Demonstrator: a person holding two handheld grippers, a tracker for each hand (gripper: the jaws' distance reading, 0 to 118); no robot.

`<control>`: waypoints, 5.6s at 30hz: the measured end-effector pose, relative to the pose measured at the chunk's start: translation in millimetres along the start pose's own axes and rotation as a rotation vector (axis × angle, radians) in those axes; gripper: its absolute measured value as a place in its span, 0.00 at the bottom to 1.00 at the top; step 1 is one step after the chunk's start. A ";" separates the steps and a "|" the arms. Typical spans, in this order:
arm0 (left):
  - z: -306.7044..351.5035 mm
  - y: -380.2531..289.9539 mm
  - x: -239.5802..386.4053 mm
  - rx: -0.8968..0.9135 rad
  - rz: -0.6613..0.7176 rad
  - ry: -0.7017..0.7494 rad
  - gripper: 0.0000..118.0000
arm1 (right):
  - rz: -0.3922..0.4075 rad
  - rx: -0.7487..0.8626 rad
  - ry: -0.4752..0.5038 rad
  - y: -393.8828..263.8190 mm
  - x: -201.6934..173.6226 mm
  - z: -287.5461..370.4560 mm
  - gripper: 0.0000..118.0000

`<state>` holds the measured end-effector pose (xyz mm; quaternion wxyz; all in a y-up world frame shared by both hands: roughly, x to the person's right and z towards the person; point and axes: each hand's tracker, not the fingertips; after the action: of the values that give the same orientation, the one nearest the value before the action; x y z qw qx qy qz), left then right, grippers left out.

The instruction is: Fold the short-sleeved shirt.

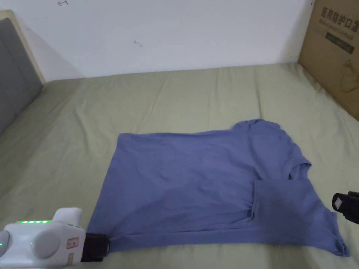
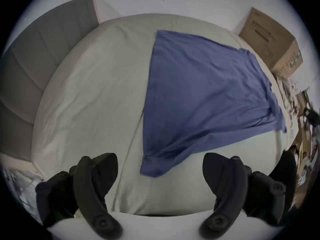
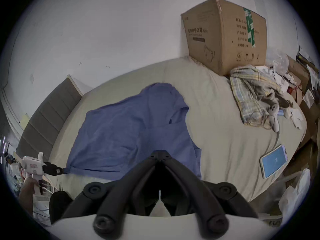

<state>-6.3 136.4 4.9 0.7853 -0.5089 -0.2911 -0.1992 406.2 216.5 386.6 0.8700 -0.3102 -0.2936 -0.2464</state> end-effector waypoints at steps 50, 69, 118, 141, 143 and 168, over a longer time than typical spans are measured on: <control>-29.6 171.0 -9.0 0.093 0.244 -0.114 0.03 | -0.134 -0.264 0.030 123.9 49.9 -176.0 0.08; 30.4 80.5 29.7 0.356 0.115 -0.054 0.48 | -0.081 0.008 0.014 66.0 13.5 -107.0 0.60; -8.5 104.6 -23.1 0.141 0.233 -0.092 0.03 | 0.100 -0.304 -0.057 78.7 52.7 -136.3 0.05; 47.4 54.5 23.3 0.299 0.083 0.006 0.99 | 0.276 -0.121 -0.195 54.2 -5.1 -78.0 0.84; 56.6 70.8 35.3 0.333 0.048 0.024 0.86 | 0.280 -0.066 -0.122 64.2 -23.5 -77.7 0.79; -149.1 257.7 -19.0 -0.004 0.061 -0.034 0.71 | 0.188 -0.130 -0.010 109.5 -11.1 -180.2 0.01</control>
<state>174.4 104.0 -230.3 0.7849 -0.5223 -0.2885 -0.1669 529.7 171.1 221.5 0.8658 -0.3934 -0.2511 -0.1806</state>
